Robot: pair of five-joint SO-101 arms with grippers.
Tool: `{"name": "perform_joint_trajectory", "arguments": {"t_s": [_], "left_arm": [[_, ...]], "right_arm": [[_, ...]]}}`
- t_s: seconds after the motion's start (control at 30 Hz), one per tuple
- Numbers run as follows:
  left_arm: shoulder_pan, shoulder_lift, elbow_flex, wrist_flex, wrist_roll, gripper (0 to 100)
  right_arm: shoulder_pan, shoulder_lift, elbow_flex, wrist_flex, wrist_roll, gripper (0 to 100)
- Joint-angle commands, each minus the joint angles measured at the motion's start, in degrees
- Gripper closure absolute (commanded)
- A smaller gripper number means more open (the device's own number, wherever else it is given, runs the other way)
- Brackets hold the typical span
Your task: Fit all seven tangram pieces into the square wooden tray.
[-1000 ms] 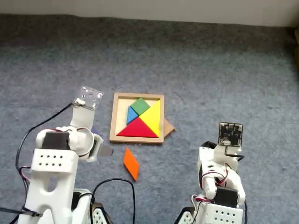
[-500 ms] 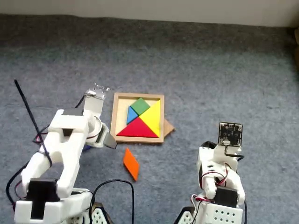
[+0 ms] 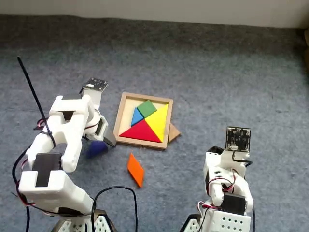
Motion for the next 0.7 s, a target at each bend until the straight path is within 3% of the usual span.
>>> {"name": "perform_joint_trajectory", "arguments": {"t_s": [0.0,0.27,0.43,0.67], "left_arm": [[-1.3,-0.3,-2.4,0.7,0.2,73],[2.9,-9.5,-2.4,7.4,0.3,73],[7.3,-18.4,5.1,7.6,0.5,73],[4.4,-13.4,12.0,-5.2,0.3,73]], "right_arm": [[0.7,-0.2,8.2,-0.2,-0.1,97.4],[0.7,-0.2,8.2,-0.2,-0.1,97.4],[0.7,-0.2,8.2,-0.2,-0.1,97.4],[0.7,-0.2,8.2,-0.2,-0.1,97.4]]}}
